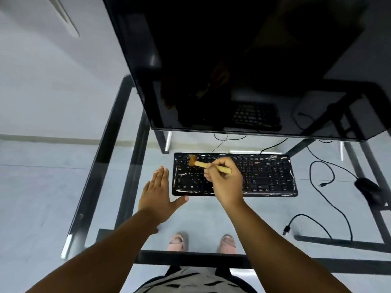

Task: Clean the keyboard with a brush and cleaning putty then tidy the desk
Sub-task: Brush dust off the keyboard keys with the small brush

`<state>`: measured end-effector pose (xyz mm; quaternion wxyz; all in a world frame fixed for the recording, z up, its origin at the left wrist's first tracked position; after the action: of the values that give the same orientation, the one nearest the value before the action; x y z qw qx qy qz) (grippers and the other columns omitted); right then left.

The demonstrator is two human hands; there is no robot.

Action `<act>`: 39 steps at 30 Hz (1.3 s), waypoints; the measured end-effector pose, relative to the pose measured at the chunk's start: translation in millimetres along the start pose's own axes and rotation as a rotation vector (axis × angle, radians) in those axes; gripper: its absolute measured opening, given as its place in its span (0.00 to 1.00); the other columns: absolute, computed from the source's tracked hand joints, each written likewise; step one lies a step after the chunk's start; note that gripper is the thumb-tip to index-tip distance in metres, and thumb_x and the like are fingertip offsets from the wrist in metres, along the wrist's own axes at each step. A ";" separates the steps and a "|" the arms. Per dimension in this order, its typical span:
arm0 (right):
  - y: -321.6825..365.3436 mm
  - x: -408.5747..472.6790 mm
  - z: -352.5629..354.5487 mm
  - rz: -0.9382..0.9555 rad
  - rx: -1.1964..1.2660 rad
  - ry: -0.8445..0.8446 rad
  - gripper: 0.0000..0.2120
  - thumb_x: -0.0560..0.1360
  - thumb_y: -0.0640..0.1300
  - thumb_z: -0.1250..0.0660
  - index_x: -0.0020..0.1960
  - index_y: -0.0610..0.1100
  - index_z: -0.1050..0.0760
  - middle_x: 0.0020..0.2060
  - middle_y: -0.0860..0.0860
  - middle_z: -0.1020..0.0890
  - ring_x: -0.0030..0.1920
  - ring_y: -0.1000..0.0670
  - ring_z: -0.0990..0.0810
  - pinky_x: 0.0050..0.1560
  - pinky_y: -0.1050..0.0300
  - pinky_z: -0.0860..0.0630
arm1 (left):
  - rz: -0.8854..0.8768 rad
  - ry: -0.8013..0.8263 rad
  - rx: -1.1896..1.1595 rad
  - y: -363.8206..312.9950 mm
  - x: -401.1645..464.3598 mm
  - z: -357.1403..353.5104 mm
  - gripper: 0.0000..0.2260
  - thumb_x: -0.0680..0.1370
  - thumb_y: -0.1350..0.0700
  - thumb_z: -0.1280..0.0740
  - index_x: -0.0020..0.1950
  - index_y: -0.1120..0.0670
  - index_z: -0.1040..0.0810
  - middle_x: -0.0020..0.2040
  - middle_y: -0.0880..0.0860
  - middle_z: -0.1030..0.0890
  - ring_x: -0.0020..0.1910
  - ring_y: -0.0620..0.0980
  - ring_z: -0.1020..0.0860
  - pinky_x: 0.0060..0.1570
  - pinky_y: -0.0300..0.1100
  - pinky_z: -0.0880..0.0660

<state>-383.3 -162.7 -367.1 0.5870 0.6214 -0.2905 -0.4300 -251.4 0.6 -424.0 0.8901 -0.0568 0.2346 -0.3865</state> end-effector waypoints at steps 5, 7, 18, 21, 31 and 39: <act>-10.6 0.6 -12.5 0.048 -0.303 -0.060 0.08 0.75 0.42 0.31 0.38 0.48 0.26 0.28 0.50 0.20 0.28 0.47 0.22 0.30 0.49 0.26 | -0.052 0.098 0.040 17.6 -2.4 -10.3 0.52 0.70 0.26 0.43 0.78 0.54 0.65 0.78 0.51 0.65 0.77 0.48 0.63 0.75 0.46 0.56; -6.4 -2.2 -1.7 0.092 -0.407 -0.204 0.08 0.75 0.43 0.31 0.39 0.46 0.27 0.24 0.55 0.23 0.23 0.55 0.28 0.25 0.58 0.32 | -0.073 0.098 0.048 19.3 -2.6 -9.8 0.52 0.70 0.26 0.41 0.78 0.54 0.65 0.78 0.51 0.66 0.77 0.49 0.63 0.74 0.46 0.56; -0.1 -10.6 -8.1 0.199 -0.400 -0.211 0.08 0.75 0.40 0.32 0.39 0.44 0.28 0.25 0.49 0.24 0.24 0.52 0.30 0.24 0.56 0.34 | -0.102 0.106 0.098 21.3 -4.2 -11.8 0.52 0.71 0.28 0.39 0.78 0.54 0.66 0.77 0.51 0.68 0.77 0.50 0.65 0.76 0.46 0.56; -3.8 -9.6 -10.9 0.159 -0.343 -0.094 0.08 0.75 0.39 0.31 0.39 0.45 0.28 0.26 0.51 0.24 0.24 0.53 0.31 0.25 0.59 0.35 | -0.103 0.111 0.105 21.4 -5.5 -12.7 0.51 0.71 0.28 0.40 0.78 0.54 0.66 0.77 0.51 0.68 0.77 0.50 0.65 0.76 0.46 0.56; -6.3 -24.2 -0.6 0.219 -0.458 -0.077 0.08 0.75 0.39 0.31 0.40 0.44 0.29 0.26 0.50 0.24 0.24 0.53 0.30 0.24 0.58 0.35 | -0.099 0.129 0.122 20.6 -5.6 -12.2 0.51 0.71 0.28 0.41 0.77 0.54 0.66 0.77 0.52 0.68 0.77 0.50 0.65 0.76 0.47 0.56; -1.2 -41.2 -14.1 0.254 -0.377 -0.018 0.08 0.72 0.34 0.31 0.39 0.42 0.29 0.25 0.52 0.26 0.23 0.56 0.33 0.25 0.62 0.37 | -0.098 0.127 0.101 20.7 -5.6 -11.7 0.51 0.71 0.29 0.39 0.78 0.54 0.65 0.78 0.51 0.67 0.77 0.50 0.64 0.76 0.47 0.55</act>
<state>-390.2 -120.1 -361.2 0.7396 0.4554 -0.2859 -0.4049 -246.4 19.9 -438.1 0.8553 0.0015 0.2675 -0.4437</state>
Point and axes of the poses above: each hand's wrist, its own x-axis towards the middle knuckle, its own z-axis out of the back of the hand, y = z × x, the point moved 8 cm from there along x, towards the middle knuckle
